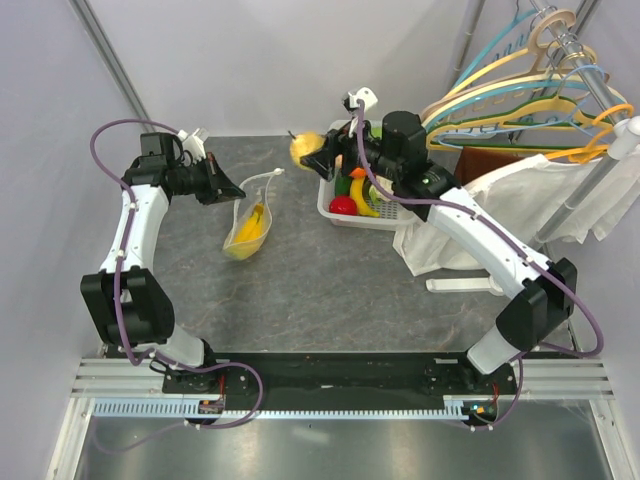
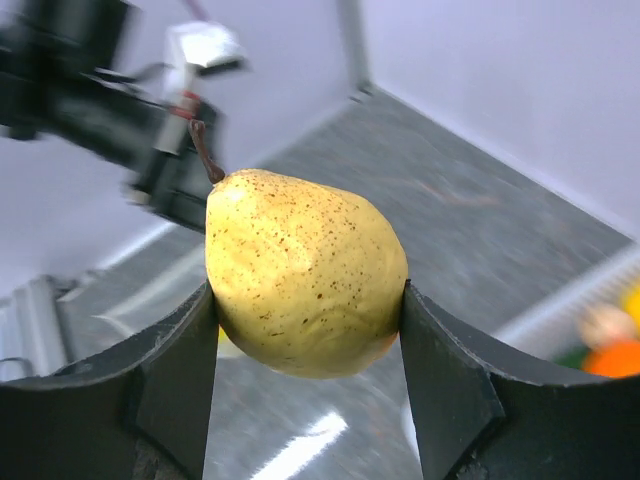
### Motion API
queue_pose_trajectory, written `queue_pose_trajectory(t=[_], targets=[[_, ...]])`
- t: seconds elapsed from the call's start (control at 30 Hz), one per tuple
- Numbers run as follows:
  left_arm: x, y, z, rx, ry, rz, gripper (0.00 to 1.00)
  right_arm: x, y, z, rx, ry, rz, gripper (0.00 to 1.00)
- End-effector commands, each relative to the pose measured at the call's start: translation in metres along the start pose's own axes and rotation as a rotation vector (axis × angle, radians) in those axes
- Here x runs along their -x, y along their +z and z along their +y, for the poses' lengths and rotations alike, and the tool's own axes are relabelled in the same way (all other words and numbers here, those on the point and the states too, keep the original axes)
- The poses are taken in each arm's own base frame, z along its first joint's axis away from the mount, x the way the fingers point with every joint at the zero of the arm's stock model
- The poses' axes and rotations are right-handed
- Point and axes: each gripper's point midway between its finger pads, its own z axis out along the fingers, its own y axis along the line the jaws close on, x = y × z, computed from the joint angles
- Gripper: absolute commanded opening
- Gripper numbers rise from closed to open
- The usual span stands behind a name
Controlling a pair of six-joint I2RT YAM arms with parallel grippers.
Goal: Place the food in the zip-top bag and seal the zipper
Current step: Pick up the fake fruit from the bin, then place the fake fruit in the zipper food storage bag.
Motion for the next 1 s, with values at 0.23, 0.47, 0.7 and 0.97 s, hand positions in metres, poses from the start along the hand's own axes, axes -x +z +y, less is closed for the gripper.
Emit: queue_pose_trajectory(t=[0.23, 0.47, 0.7, 0.97], targets=[[0.000, 0.005, -0.017, -0.126, -0.098, 0.039, 0.02, -0.002, 0.043, 0.126, 0.336, 0.063, -0.113, 0.44], [0.004, 0.002, -0.026, -0.184, -0.137, 0.048, 0.02, -0.054, 0.067, 0.127, 0.299, 0.101, -0.024, 0.44], [0.005, -0.002, -0.026, -0.204, -0.156, 0.046, 0.02, -0.111, 0.074, 0.084, 0.069, 0.057, 0.124, 0.44], [0.006, -0.002, -0.027, -0.205, -0.163, 0.047, 0.02, -0.142, 0.072, 0.061, -0.124, 0.055, 0.275, 0.46]])
